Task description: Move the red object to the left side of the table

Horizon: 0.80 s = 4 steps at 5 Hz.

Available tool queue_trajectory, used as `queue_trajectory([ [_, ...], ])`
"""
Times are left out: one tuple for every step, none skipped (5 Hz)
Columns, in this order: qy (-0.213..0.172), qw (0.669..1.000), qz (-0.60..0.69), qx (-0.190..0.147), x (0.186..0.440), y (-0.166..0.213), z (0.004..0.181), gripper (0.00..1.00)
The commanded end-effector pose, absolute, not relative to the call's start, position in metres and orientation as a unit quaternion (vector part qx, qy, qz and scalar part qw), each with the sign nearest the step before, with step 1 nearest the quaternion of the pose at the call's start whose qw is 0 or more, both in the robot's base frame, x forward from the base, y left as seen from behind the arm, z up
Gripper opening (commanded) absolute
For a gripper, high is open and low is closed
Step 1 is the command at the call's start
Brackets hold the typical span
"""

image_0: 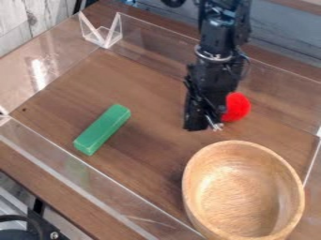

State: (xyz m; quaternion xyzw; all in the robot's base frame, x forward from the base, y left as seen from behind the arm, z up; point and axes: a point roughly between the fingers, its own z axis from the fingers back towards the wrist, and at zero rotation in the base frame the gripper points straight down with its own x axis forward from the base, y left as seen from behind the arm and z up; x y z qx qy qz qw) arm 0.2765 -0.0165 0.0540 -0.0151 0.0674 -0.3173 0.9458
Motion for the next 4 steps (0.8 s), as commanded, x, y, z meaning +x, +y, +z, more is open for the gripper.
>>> queue_trajectory([
  [0.037,0.957,-0.288,0.000,0.292,0.003,0.070,0.00],
  [0.028,0.971,-0.236,0.006,0.302,0.027,0.074,0.00],
  [0.016,0.978,-0.207,0.012,0.315,0.043,0.086,0.00],
  [0.008,0.977,-0.211,0.011,0.324,0.038,0.091,0.00],
])
